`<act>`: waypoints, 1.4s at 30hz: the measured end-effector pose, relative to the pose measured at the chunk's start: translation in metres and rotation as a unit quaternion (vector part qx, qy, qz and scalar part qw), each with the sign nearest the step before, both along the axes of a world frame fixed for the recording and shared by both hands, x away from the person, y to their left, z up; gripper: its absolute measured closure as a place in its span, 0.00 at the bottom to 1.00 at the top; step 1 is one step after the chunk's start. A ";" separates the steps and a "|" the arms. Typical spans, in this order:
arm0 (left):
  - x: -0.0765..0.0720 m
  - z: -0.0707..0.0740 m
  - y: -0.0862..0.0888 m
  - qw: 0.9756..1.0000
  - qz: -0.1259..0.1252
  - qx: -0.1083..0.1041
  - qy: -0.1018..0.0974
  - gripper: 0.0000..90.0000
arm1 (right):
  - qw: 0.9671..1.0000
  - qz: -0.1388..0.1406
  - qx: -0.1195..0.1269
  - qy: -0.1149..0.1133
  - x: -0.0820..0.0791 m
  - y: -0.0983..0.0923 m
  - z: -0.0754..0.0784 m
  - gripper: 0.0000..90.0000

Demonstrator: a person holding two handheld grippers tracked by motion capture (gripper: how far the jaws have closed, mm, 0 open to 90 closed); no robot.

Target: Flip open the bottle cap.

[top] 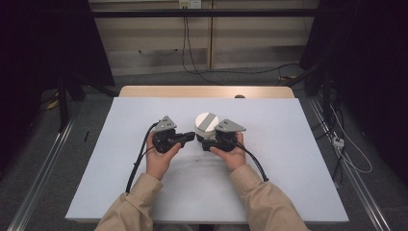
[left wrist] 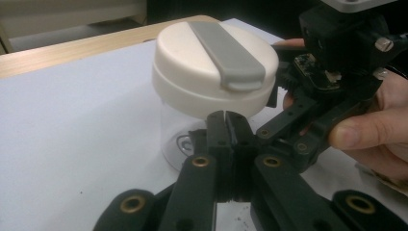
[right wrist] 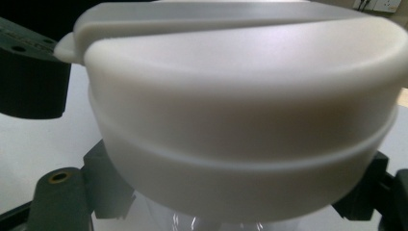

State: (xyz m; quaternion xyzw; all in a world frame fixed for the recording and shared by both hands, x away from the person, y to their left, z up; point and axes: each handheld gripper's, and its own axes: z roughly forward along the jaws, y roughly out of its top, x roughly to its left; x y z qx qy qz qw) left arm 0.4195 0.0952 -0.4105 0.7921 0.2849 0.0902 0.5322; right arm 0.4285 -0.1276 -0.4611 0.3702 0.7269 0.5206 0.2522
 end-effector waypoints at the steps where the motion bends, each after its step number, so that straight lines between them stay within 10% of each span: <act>1: 0.000 0.000 -0.001 1.000 -0.003 0.003 -0.003 1.00 | 1.000 0.000 0.000 0.000 0.000 0.000 0.000 0.21; 42: 0.001 0.024 -0.024 1.000 0.013 -0.009 -0.018 1.00 | 1.000 0.000 -0.002 -0.001 0.000 0.000 0.000 0.21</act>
